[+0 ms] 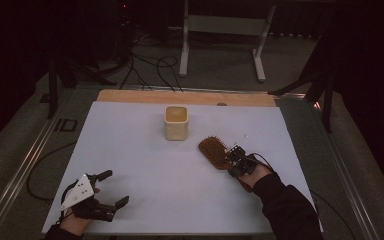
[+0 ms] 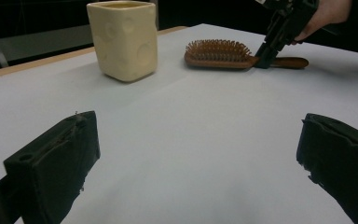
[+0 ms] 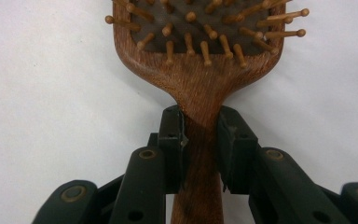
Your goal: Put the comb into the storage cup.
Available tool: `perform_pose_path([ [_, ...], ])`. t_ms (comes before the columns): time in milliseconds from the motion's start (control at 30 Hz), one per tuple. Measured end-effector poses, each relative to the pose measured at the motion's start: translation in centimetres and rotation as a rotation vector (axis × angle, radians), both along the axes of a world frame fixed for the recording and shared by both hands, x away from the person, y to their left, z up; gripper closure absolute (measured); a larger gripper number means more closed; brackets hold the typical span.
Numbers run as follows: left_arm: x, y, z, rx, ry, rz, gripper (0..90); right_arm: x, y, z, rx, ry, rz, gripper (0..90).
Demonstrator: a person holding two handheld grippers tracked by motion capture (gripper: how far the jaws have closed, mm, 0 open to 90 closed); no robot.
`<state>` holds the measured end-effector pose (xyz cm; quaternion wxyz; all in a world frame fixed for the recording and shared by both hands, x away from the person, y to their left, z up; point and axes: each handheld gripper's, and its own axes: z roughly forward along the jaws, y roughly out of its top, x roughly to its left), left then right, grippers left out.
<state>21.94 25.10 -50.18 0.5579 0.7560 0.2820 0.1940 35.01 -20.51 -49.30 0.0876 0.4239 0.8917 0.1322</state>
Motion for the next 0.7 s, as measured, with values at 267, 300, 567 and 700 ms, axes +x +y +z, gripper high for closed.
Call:
perform_pose_path([
  [267,0.0,0.0,0.0,0.003,0.000,0.002,0.0,-0.5,-0.2,0.0,0.035,-0.070,-0.012,73.3],
  [300,0.0,0.0,0.0,0.002,0.001,0.002,0.0,-0.5,-0.4,0.3,0.052,-0.082,-0.020,73.2],
  [567,0.1,-0.1,-0.1,0.003,0.003,0.001,0.0,-1.0,-0.7,1.3,0.111,-0.133,-0.023,73.2],
  [700,0.1,0.0,0.0,0.003,0.004,0.004,0.0,-1.6,-0.4,1.7,0.150,-0.175,-0.014,73.2],
])
